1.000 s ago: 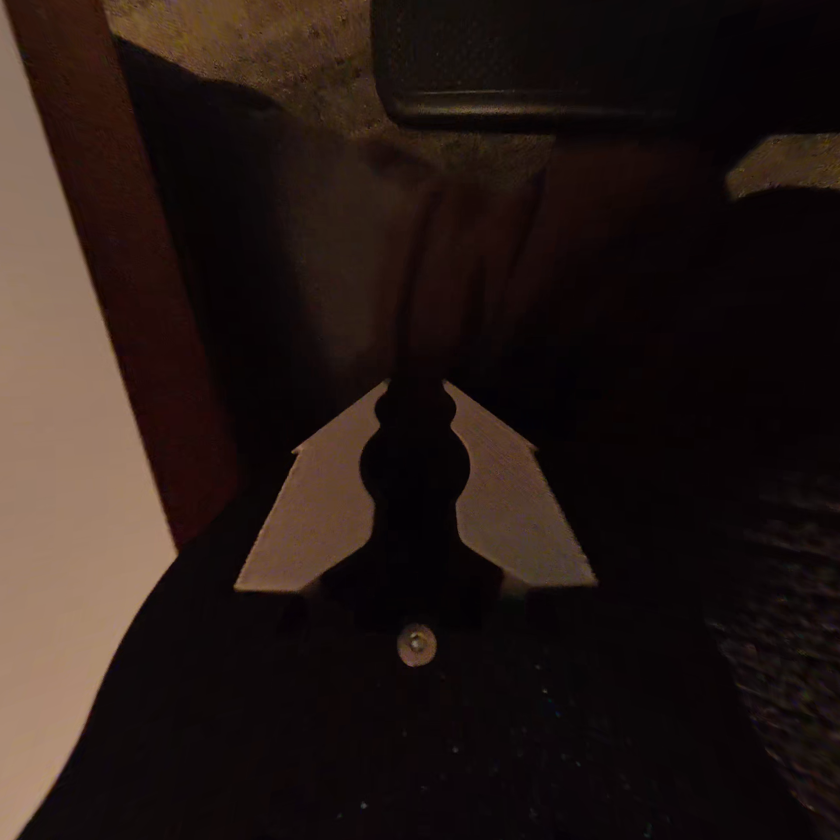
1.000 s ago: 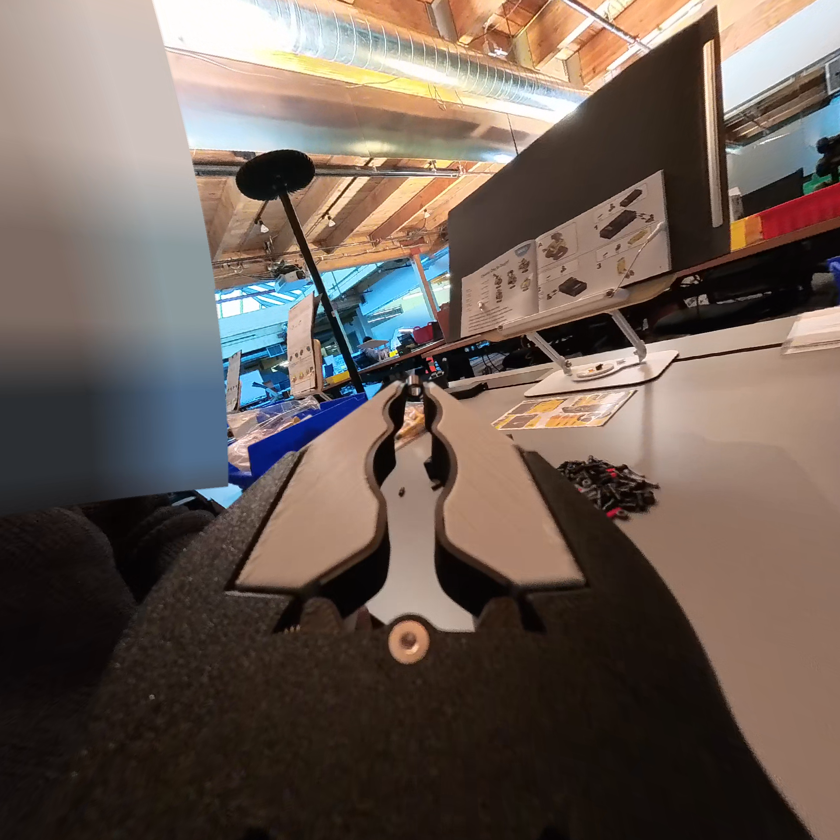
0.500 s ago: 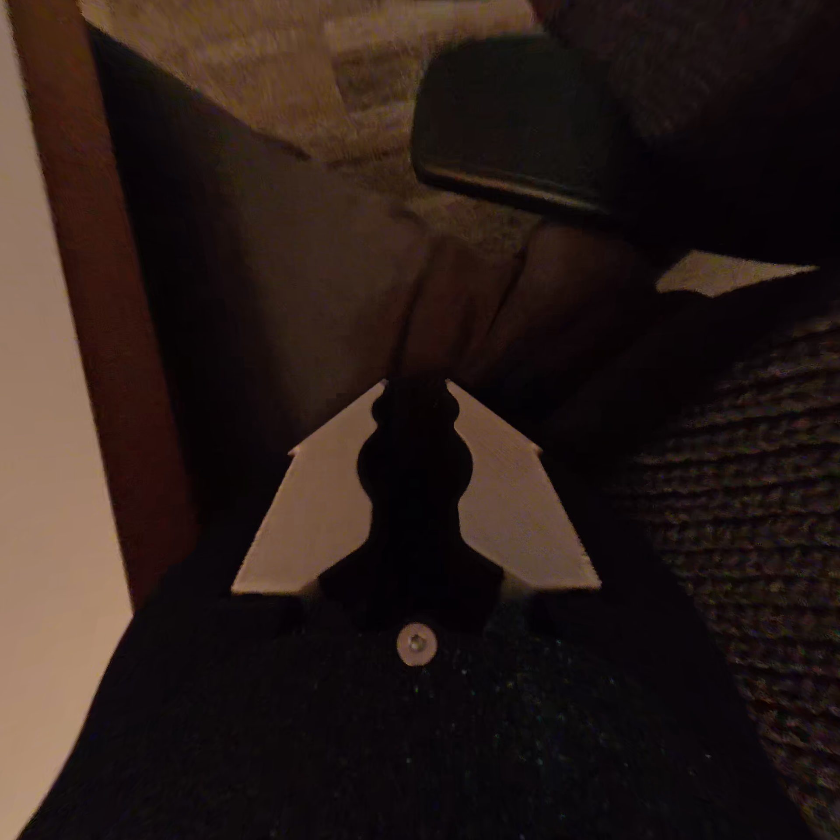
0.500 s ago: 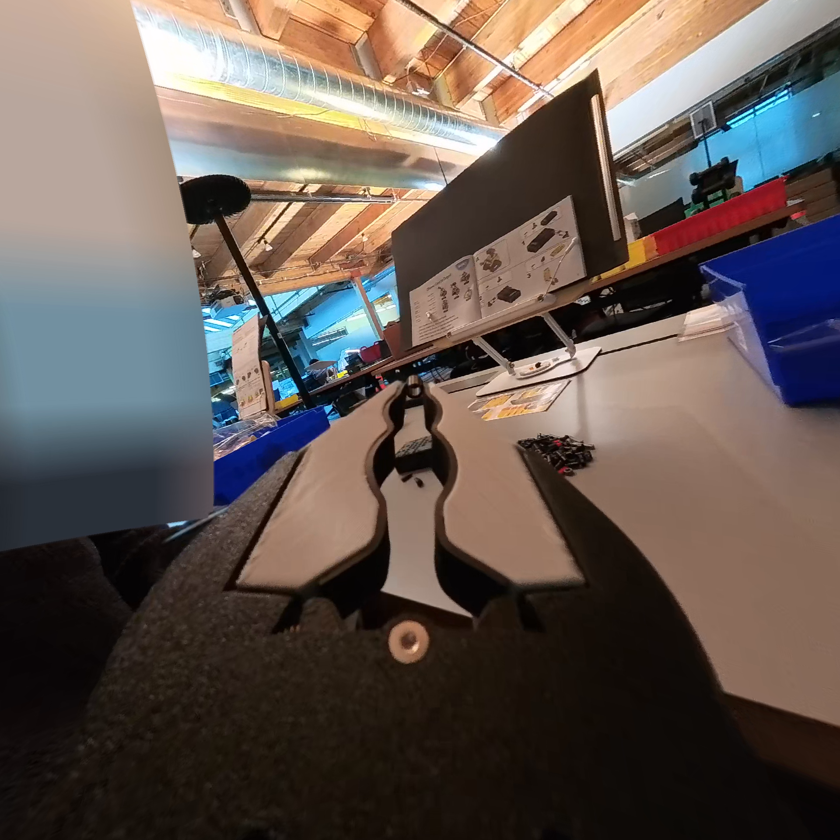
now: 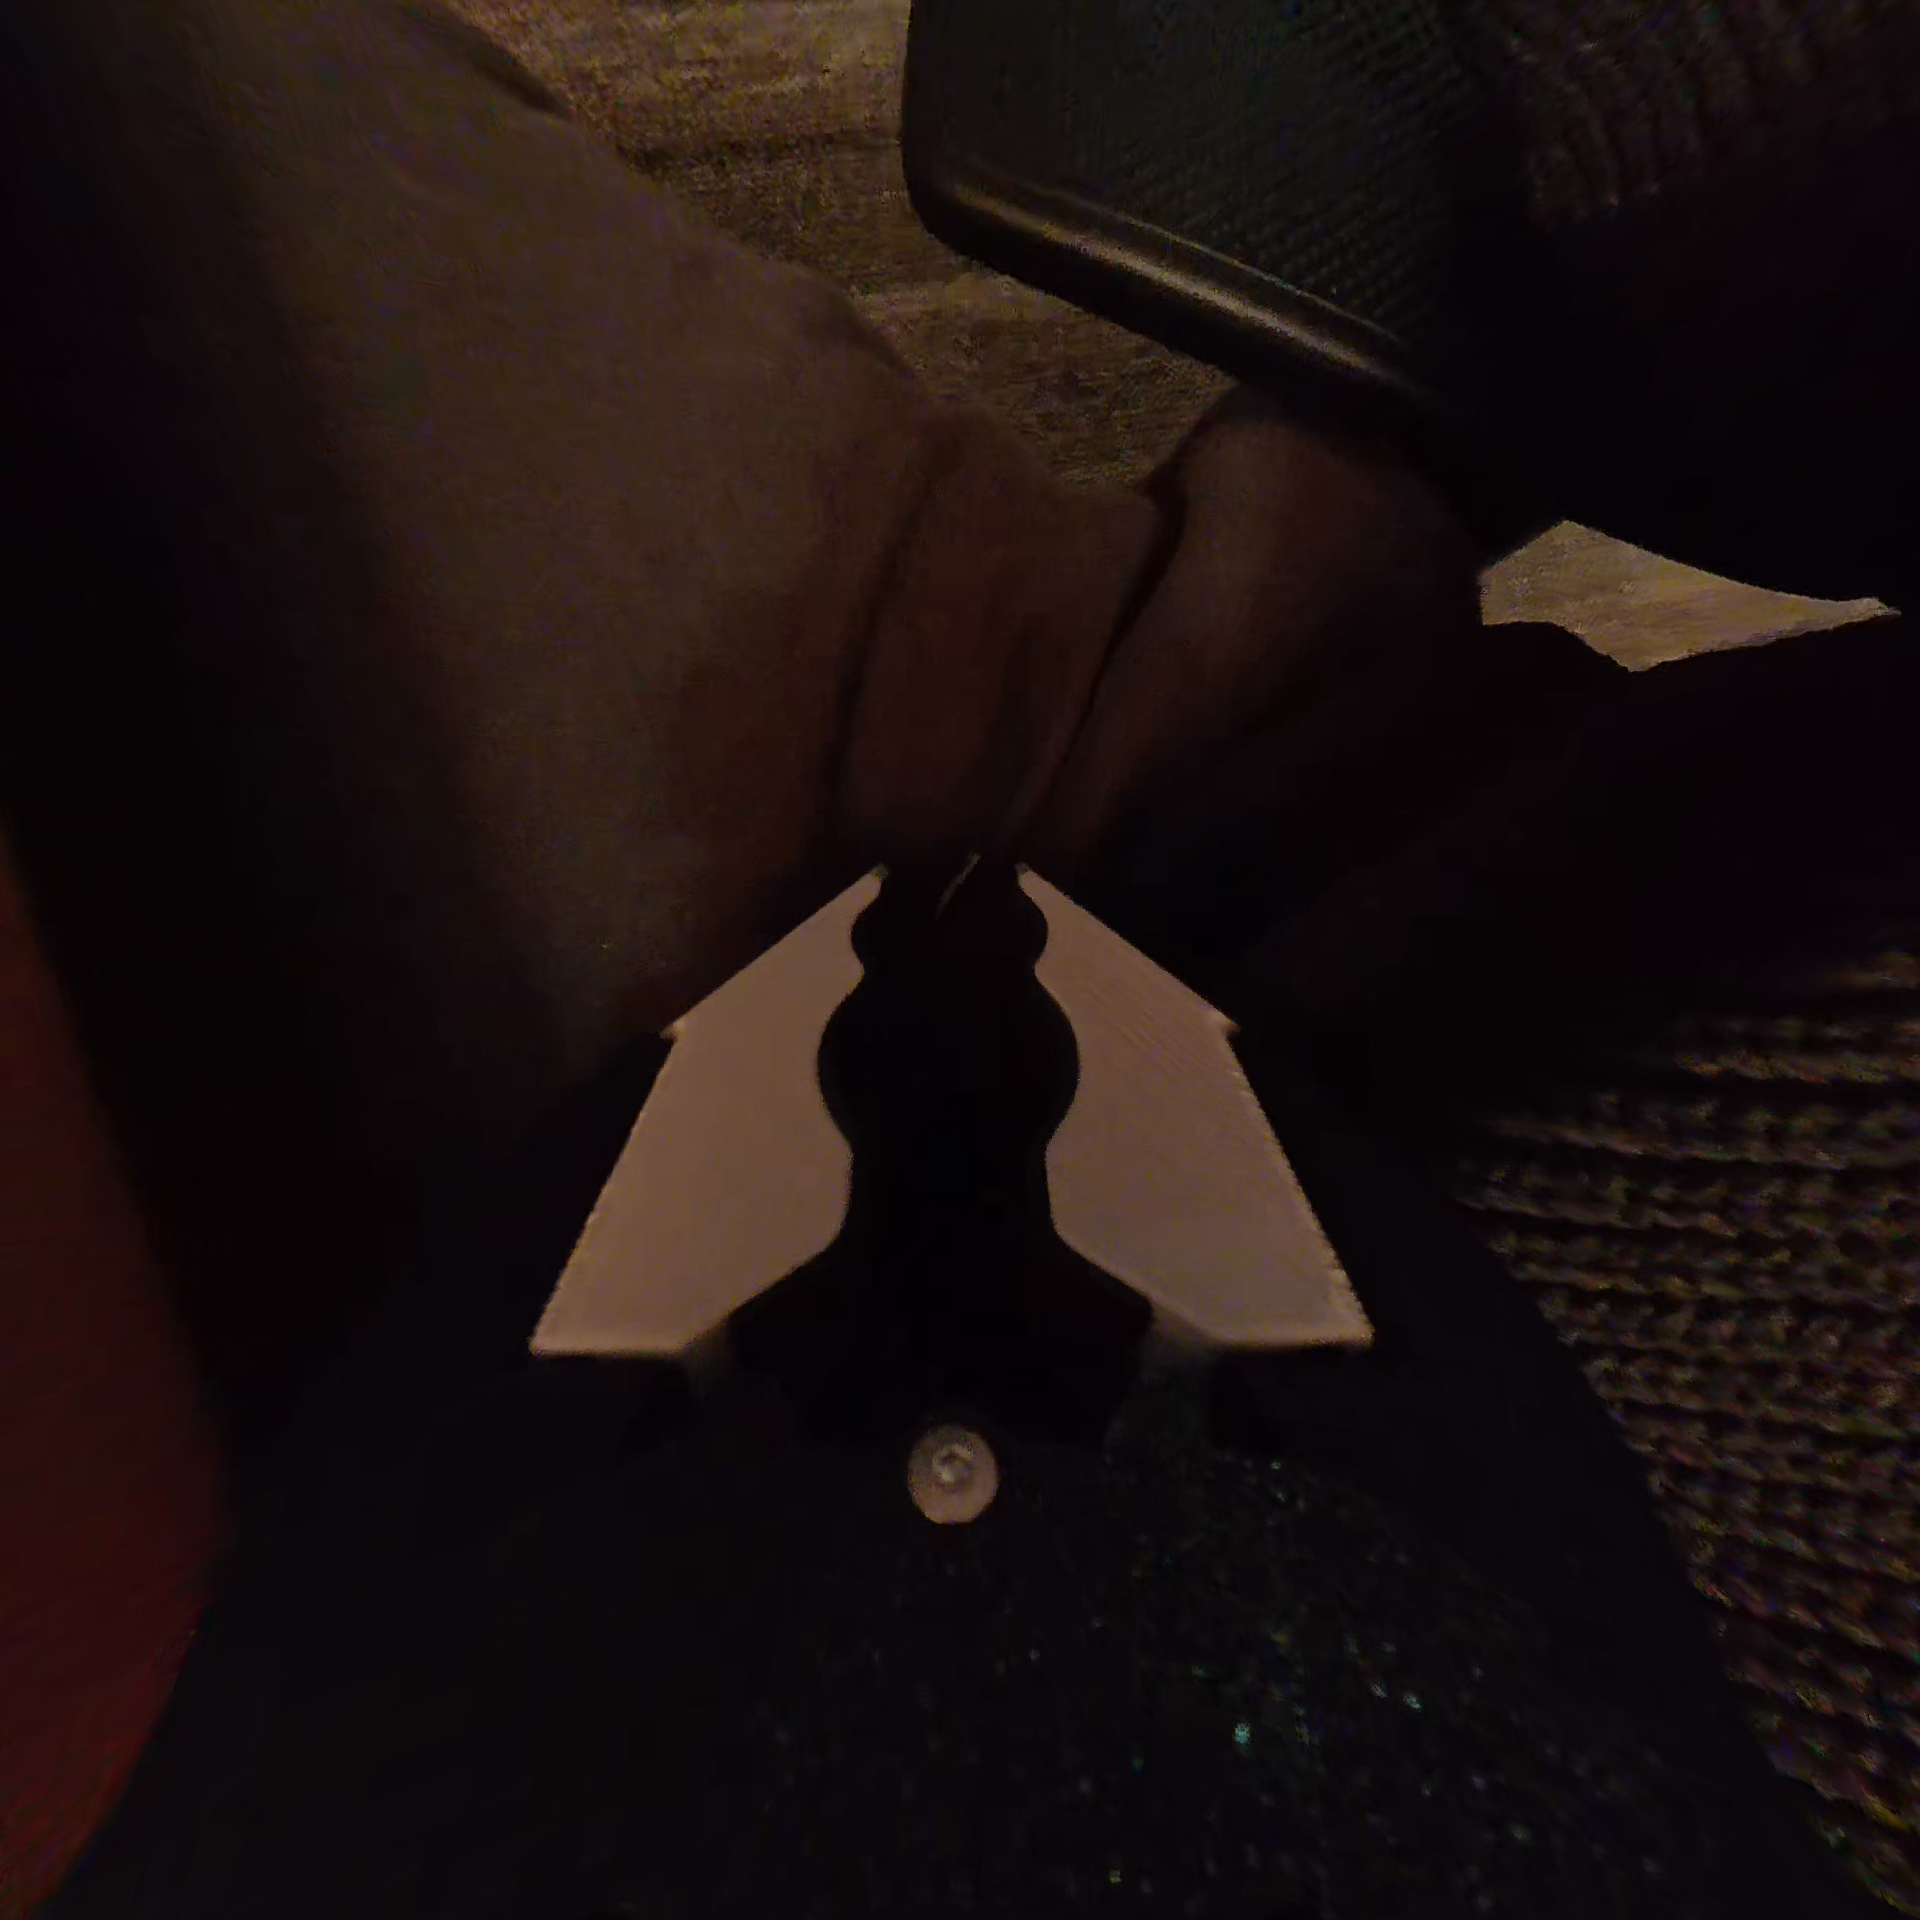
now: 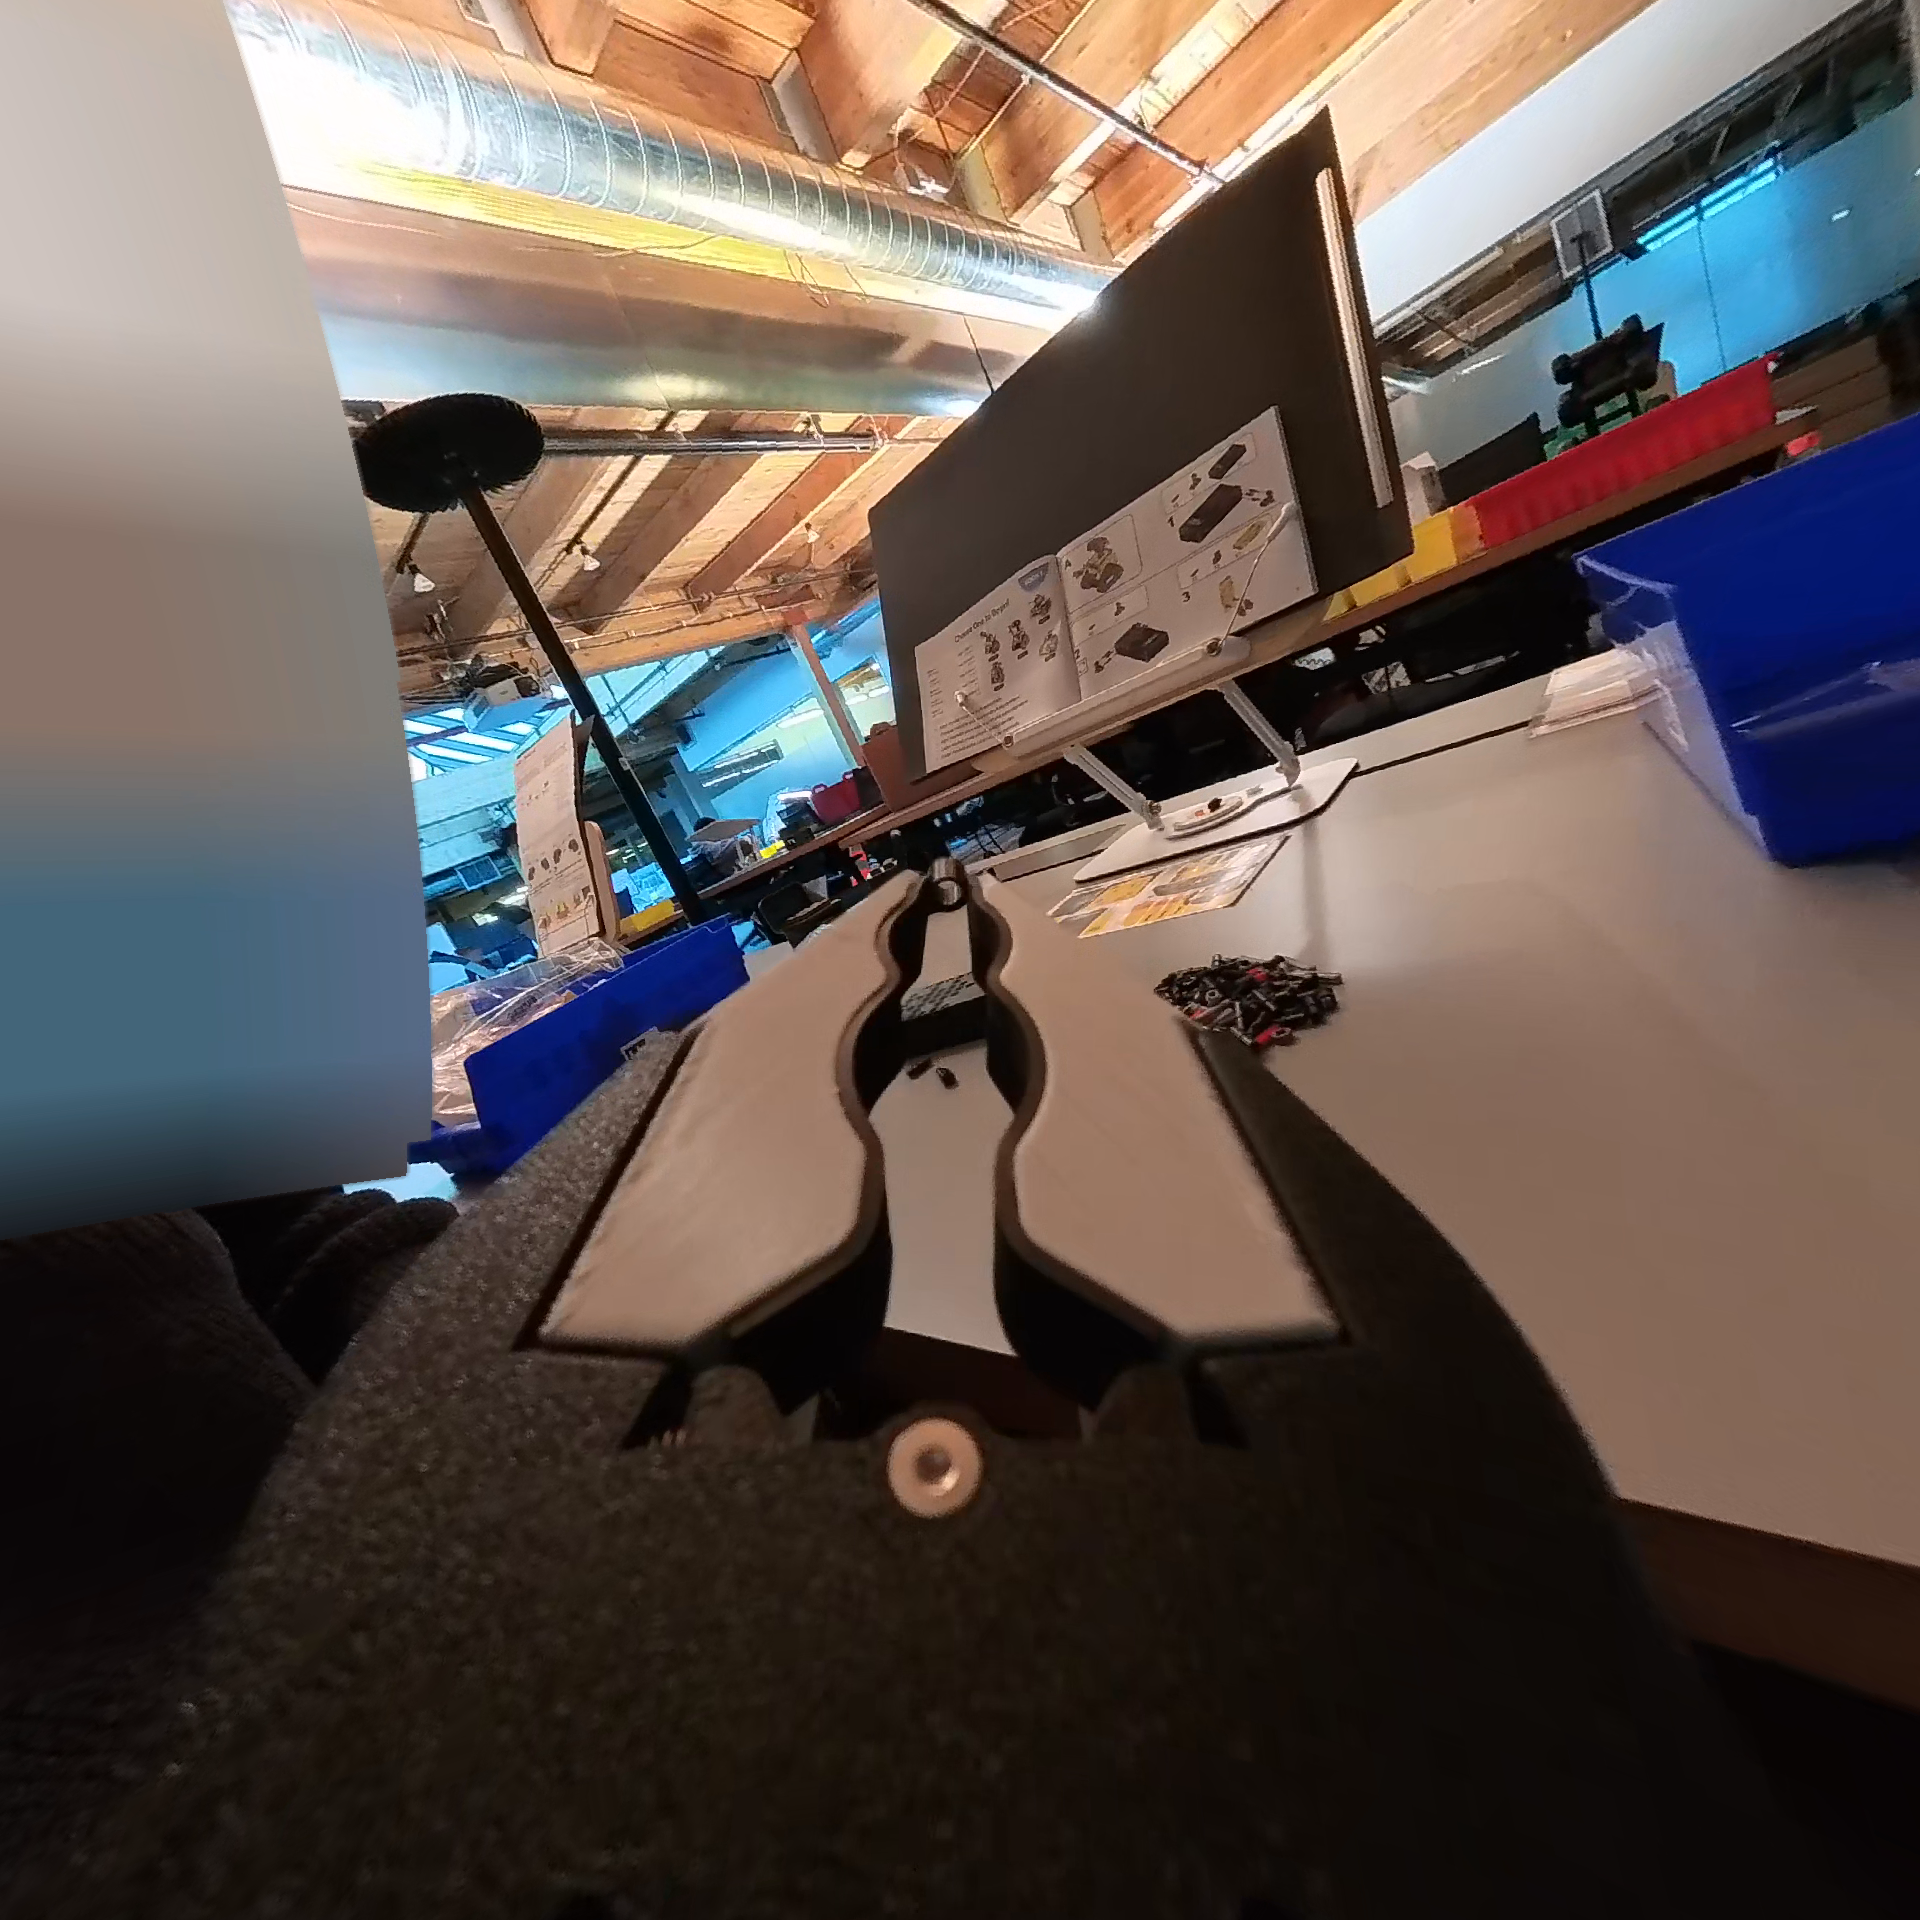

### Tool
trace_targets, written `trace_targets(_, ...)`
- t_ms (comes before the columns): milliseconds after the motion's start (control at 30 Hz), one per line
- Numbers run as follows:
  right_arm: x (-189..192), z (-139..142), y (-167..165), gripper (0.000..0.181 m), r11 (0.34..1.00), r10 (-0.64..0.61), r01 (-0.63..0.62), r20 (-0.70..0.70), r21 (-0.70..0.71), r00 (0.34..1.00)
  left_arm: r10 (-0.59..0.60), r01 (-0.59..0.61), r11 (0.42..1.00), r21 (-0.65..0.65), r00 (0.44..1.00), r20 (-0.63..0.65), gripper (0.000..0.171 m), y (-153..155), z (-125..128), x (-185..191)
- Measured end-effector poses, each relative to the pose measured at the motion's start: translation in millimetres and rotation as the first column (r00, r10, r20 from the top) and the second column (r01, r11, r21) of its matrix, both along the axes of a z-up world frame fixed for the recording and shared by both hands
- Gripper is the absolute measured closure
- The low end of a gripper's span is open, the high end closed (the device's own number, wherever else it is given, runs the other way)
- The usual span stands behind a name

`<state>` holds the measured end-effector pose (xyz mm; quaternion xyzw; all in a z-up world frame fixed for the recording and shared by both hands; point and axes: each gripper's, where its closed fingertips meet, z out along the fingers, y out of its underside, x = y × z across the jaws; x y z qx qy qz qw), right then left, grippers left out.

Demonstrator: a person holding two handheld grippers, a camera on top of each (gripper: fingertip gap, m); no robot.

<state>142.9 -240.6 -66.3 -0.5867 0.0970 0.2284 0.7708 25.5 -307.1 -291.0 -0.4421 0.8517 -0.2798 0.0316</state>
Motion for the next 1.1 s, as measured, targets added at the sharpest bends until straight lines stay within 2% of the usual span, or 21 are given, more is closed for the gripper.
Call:
trace_targets(200, 1, -1, 0, 0.174, 1.0, 0.001, -0.001, -0.006, 0.0, 1.0, -0.041, 0.04, 0.999, 0.013, 0.999, 0.024, 0.165, -2, 4, -3)
trace_targets(567, 6, -3, -2, 0.174, 1.0, -0.011, 0.011, -0.025, 0.004, 1.0, 0.005, -0.011, 0.999, 0.039, 0.987, 0.158, 0.167, 10, 25, -1)
trace_targets(667, 6, -5, -2, 0.174, 1.0, -0.011, 0.011, -0.025, -0.002, 1.0, 0.039, -0.04, 0.999, -0.003, 0.968, 0.246, 0.167, 12, 44, 4)
trace_targets(800, 3, -8, 0, 0.174, 1.0, -0.004, 0.004, -0.016, -0.013, 1.0, 0.127, -0.076, 0.986, -0.147, 0.919, 0.374, 0.167, 15, 90, 14)
trace_targets(900, -2, -9, 3, 0.174, 1.0, 0.011, -0.011, -0.009, -0.023, 1.0, 0.196, -0.12, 0.975, -0.188, 0.863, 0.465, 0.167, 39, 133, 21)
trace_targets(967, -7, -14, 8, 0.174, 0.999, 0.021, -0.021, -0.004, -0.04, 1.0, 0.226, -0.188, 0.974, -0.125, 0.834, 0.503, 0.167, 73, 150, 22)
trace_targets(1033, -13, -21, 17, 0.174, 0.997, 0.038, -0.038, -0.005, -0.065, 0.999, 0.252, -0.282, 0.959, -0.013, 0.832, 0.494, 0.167, 118, 150, 16)
trace_targets(1100, -22, -24, 27, 0.174, 0.995, 0.058, -0.059, -0.014, -0.079, 0.998, 0.283, -0.352, 0.93, 0.108, 0.872, 0.401, 0.167, 163, 131, 0)
